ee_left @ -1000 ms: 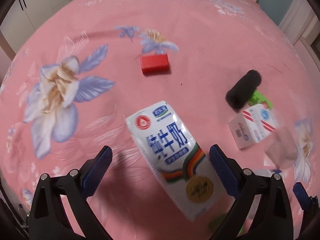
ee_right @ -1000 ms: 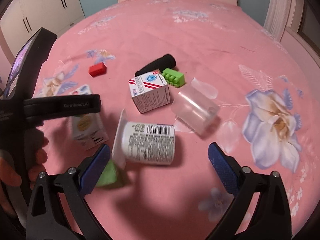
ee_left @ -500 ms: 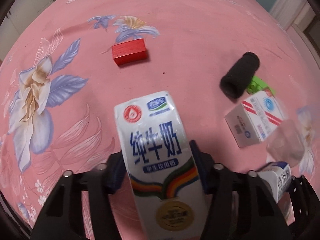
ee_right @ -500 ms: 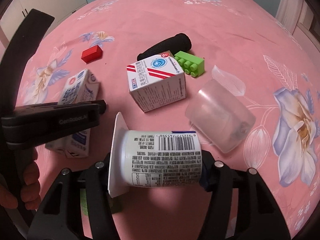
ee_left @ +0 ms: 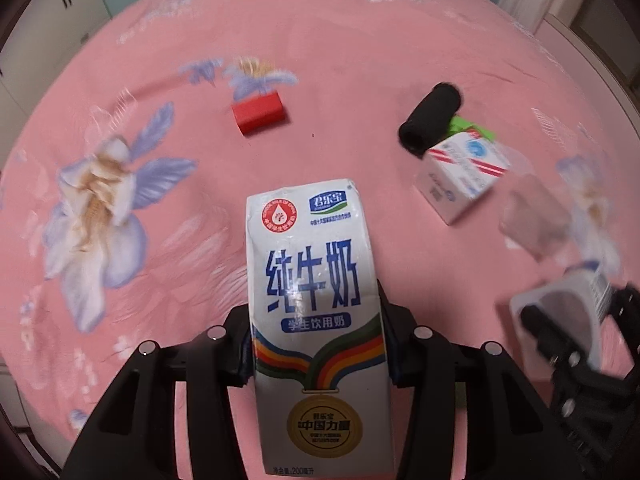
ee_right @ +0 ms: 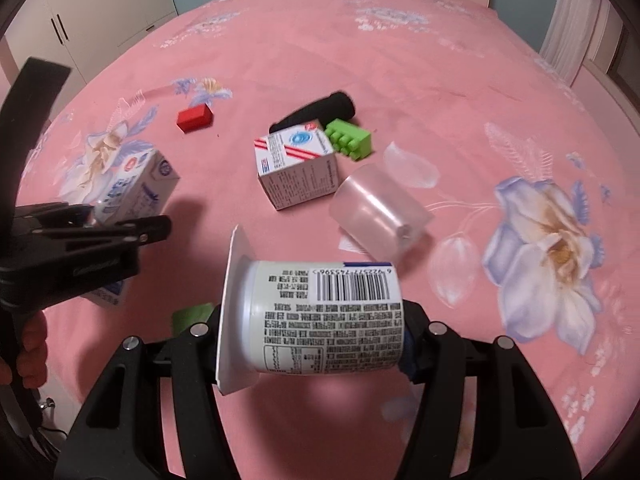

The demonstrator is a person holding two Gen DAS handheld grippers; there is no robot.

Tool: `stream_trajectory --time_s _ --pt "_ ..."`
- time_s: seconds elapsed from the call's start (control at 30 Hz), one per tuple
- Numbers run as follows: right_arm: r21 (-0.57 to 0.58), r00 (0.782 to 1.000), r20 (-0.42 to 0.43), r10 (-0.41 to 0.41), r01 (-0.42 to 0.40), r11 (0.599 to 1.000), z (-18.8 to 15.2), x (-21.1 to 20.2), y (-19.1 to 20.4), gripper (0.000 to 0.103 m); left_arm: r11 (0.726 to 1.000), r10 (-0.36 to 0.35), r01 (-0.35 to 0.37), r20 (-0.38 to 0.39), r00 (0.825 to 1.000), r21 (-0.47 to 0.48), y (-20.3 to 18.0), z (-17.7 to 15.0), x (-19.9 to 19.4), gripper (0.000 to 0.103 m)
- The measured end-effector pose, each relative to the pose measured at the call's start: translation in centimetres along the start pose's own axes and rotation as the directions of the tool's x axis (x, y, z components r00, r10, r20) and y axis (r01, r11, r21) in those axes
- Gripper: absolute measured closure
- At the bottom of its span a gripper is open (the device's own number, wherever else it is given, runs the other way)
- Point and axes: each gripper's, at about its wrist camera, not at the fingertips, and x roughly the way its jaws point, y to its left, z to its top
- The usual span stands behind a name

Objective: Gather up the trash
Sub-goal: 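Lift the carton and yogurt cup and carry both toward the wastebasket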

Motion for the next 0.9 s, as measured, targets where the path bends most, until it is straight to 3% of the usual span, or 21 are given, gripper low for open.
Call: stream_trajectory --time_s 0.33,0.9 --pt "-0.055 0.993 0.113 -0.029 0.036 0.998 -1.4 -9.3 0.7 0.043 0.986 0.060 -0.088 0.193 0.979 0.140 -1.0 -3.1 -10.0 0.053" --pt "-0.147 0.957 0.291 -0.010 0.055 0.988 -6.5 -23.6 5.0 0.043 0.962 0.063 -0.167 0.418 0.906 0.218 -2.0 -11.8 -23.8 0.053"
